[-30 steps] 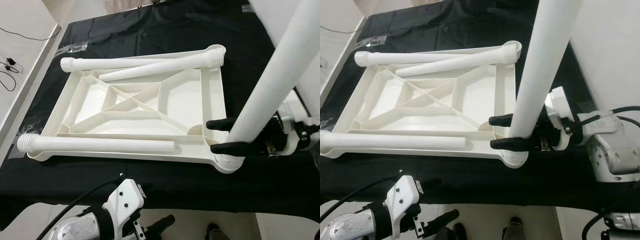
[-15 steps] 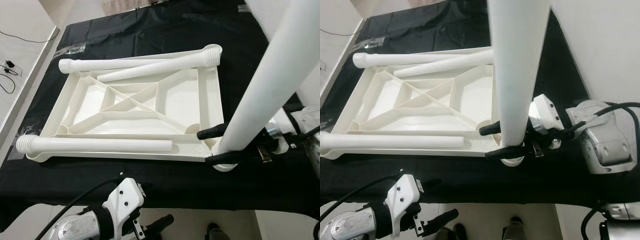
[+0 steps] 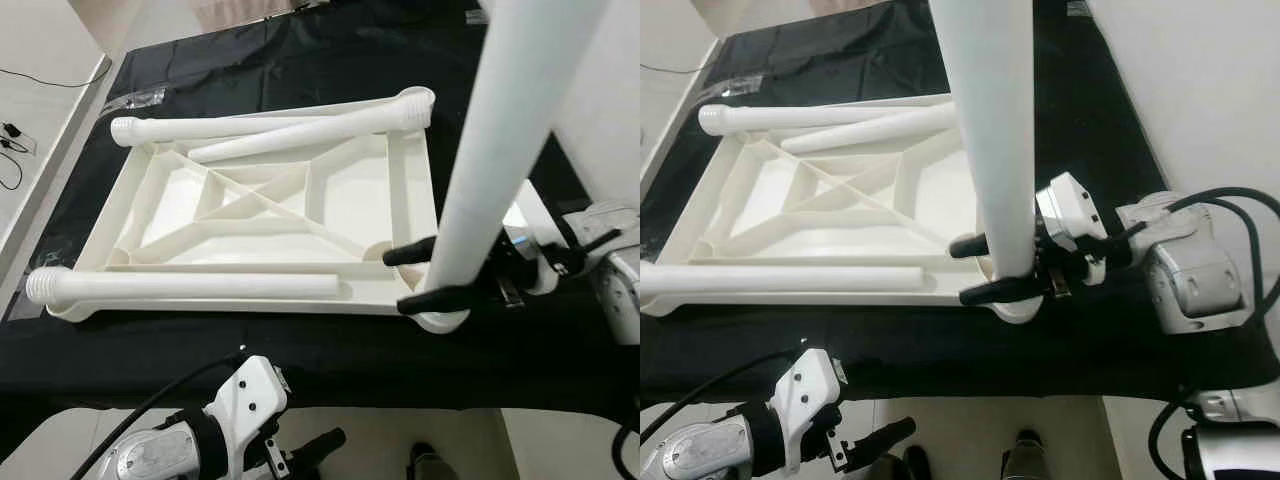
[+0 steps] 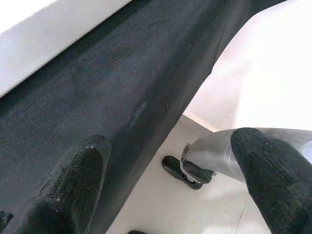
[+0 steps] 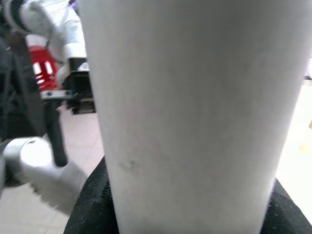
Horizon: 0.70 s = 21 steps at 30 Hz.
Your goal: Building children table
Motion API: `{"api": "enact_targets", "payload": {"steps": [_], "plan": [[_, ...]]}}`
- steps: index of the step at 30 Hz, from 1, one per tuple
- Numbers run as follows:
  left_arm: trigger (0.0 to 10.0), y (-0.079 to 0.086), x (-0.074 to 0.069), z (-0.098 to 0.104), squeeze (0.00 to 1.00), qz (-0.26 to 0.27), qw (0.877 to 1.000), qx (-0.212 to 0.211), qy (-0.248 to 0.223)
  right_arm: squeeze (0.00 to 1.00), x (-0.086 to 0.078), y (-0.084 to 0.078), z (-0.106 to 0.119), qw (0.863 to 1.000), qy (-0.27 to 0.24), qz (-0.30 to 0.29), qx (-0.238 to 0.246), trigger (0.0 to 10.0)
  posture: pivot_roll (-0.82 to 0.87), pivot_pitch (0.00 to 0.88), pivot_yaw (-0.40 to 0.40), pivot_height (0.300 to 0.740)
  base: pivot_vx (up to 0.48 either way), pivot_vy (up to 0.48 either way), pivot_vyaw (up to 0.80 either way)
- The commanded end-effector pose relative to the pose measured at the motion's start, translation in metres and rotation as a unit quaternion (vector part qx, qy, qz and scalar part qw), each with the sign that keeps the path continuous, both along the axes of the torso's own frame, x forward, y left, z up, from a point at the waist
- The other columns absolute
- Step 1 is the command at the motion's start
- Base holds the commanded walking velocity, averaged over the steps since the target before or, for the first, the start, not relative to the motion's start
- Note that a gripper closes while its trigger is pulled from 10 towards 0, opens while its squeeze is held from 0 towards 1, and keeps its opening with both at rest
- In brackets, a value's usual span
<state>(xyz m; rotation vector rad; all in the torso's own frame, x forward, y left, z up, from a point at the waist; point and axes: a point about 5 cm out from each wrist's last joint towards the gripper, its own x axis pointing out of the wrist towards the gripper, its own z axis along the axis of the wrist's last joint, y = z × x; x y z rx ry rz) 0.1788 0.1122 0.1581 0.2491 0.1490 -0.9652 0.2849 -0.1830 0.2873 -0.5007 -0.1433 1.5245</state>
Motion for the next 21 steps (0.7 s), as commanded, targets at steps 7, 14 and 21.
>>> {"api": "enact_targets", "payload": {"steps": [7,14,21], "plan": [[10.0,-0.001,-0.002,-0.01,0.0,0.005,1.0,0.011,0.017,0.0,0.006,-0.005,-0.019,0.986,0.026,-0.147,0.072,10.0,-0.02,0.354,0.179,0.74,0.0,0.0,0.0],[10.0,-0.003,-0.001,-0.012,0.0,0.0,1.0,0.01,0.016,0.0,-0.014,-0.01,-0.023,0.982,0.036,-0.155,0.106,10.0,-0.04,0.343,0.188,0.74,0.0,0.0,0.0],[10.0,-0.004,0.001,-0.012,0.0,-0.008,1.0,0.012,0.012,0.0,-0.045,-0.001,-0.032,0.996,0.075,-0.027,0.048,10.0,-0.04,0.343,0.192,0.74,0.0,0.0,0.0]]}}
